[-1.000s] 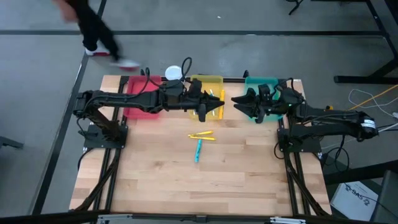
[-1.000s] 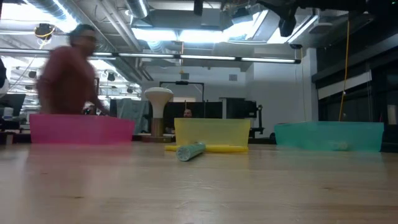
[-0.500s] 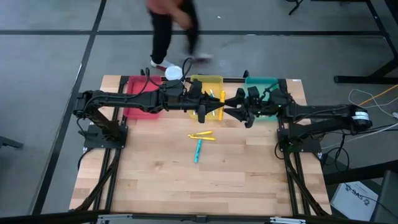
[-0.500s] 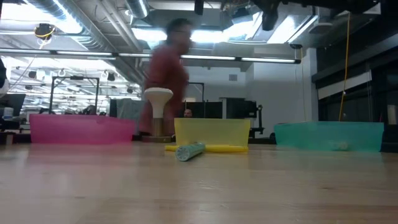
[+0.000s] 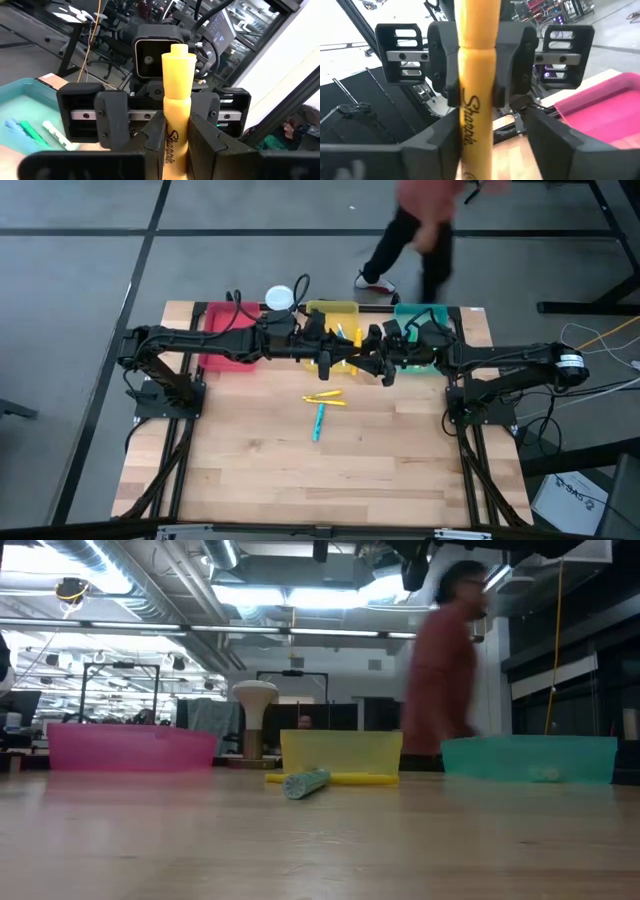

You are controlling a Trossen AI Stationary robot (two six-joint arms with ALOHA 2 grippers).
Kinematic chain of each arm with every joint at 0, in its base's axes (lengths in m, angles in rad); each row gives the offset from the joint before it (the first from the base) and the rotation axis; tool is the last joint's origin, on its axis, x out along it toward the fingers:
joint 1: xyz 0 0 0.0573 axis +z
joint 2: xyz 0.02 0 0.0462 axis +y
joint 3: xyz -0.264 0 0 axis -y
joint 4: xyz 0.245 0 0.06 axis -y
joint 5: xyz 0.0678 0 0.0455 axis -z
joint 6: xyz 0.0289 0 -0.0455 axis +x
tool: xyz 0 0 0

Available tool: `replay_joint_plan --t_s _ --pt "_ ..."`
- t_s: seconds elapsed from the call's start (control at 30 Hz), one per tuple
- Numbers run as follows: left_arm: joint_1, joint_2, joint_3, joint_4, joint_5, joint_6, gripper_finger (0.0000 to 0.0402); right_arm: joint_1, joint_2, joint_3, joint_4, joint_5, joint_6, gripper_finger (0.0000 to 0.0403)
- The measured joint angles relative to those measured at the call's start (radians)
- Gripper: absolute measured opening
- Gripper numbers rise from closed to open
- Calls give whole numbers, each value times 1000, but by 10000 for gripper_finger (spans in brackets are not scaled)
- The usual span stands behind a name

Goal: Pick & Place Markers
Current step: Put the yellow highlighter into the blue bin

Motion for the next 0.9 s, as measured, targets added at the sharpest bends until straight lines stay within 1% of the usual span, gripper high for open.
replay_joint_plan --t_s 0.07,0.17,0.2,0.27,0.4,0.53,0.67,0.77,0.9 --pt "0 0 0 -1 0 3 52 0 0 0 -1 -2 18 179" --pt "1 0 0 -2 -1 4 52 0 0 0 -1 -25 23 123" --pt "1 0 0 -3 -1 4 56 0 -1 0 0 -32 25 102" --pt "3 0 0 -3 -1 4 76 0 -1 1 1 -41 35 65" --pt "3 0 0 2 -8 4 130 0 -1 1 -3 -41 28 62" --pt "2 0 0 6 -7 -2 163 -1 -1 1 -5 -41 37 62" --pt "2 -19 0 9 -7 18 183 -1 -7 1 -9 -47 40 62" --pt "2 -43 2 2 -5 48 194 -1 -33 1 -50 -47 41 62" --pt "2 -77 2 -19 -1 63 201 -7 -97 1 -195 -10 19 62"
